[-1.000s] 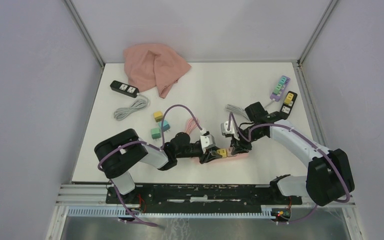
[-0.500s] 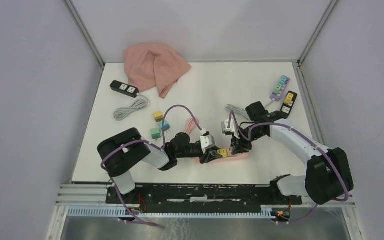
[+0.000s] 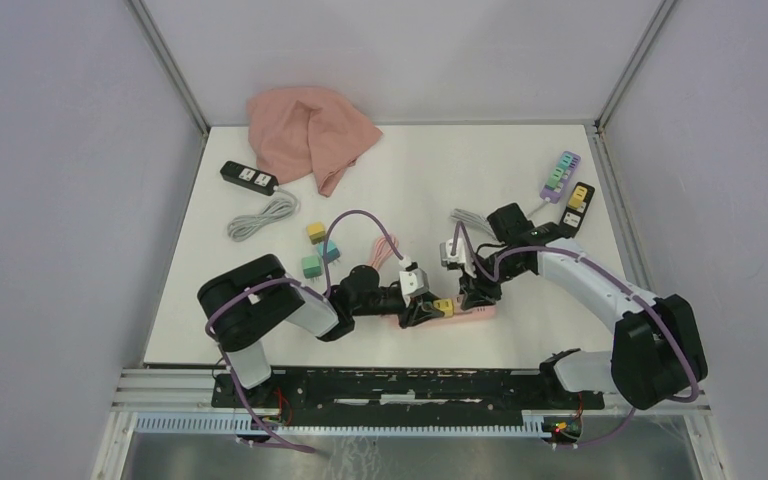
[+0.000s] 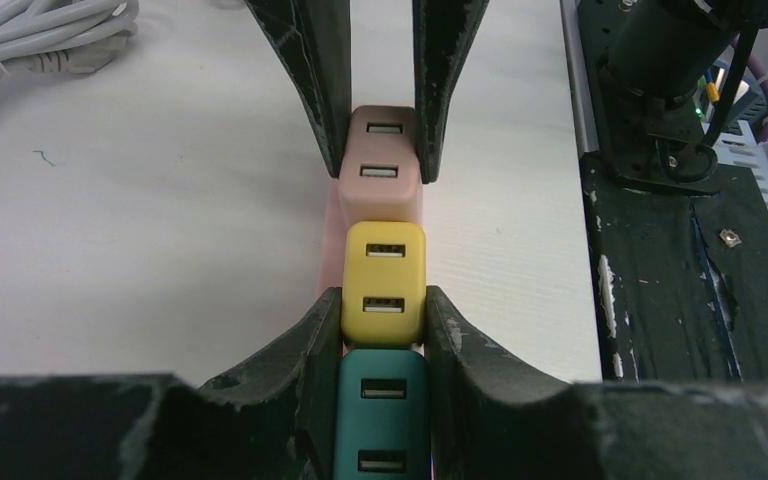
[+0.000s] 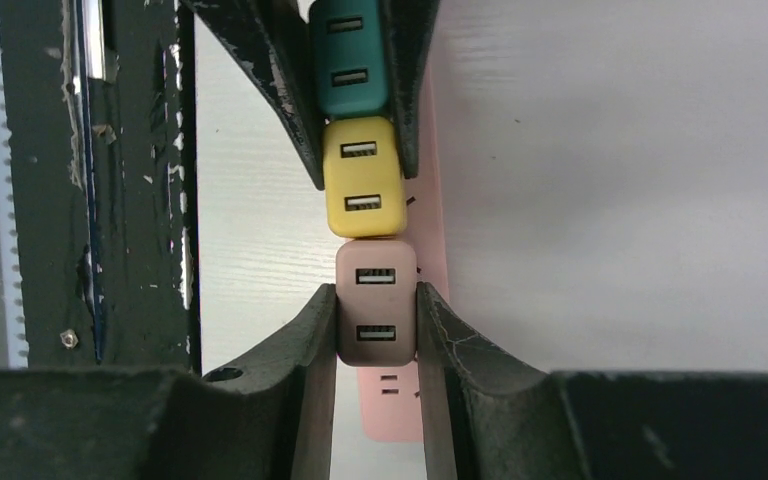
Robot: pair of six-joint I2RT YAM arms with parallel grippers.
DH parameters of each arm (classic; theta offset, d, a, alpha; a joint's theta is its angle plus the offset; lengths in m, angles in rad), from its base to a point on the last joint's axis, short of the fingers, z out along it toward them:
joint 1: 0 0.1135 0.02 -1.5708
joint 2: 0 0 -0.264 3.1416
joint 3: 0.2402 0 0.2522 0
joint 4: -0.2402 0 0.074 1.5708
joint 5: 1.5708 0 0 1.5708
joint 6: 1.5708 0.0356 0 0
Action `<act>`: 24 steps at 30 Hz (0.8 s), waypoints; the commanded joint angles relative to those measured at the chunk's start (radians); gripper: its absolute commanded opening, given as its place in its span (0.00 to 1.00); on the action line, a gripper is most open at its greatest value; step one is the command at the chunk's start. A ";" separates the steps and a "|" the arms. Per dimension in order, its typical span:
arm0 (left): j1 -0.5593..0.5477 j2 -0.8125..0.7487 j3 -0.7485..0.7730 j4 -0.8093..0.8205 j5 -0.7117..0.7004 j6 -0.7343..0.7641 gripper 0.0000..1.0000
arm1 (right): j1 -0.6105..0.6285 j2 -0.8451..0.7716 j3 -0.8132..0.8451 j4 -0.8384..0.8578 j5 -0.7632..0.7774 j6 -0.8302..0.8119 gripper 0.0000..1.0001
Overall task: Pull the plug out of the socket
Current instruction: Remove the plug from the socket.
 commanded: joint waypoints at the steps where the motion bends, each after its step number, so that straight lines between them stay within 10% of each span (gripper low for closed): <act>1: 0.002 0.056 -0.014 -0.080 -0.070 -0.011 0.03 | -0.072 -0.067 0.059 0.029 -0.172 0.029 0.00; 6: 0.002 0.053 -0.007 -0.089 -0.063 -0.001 0.03 | -0.070 -0.071 0.041 -0.260 -0.236 -0.378 0.00; 24: 0.001 -0.032 0.003 -0.109 -0.105 -0.100 0.21 | -0.186 -0.033 0.207 -0.502 -0.366 -0.407 0.01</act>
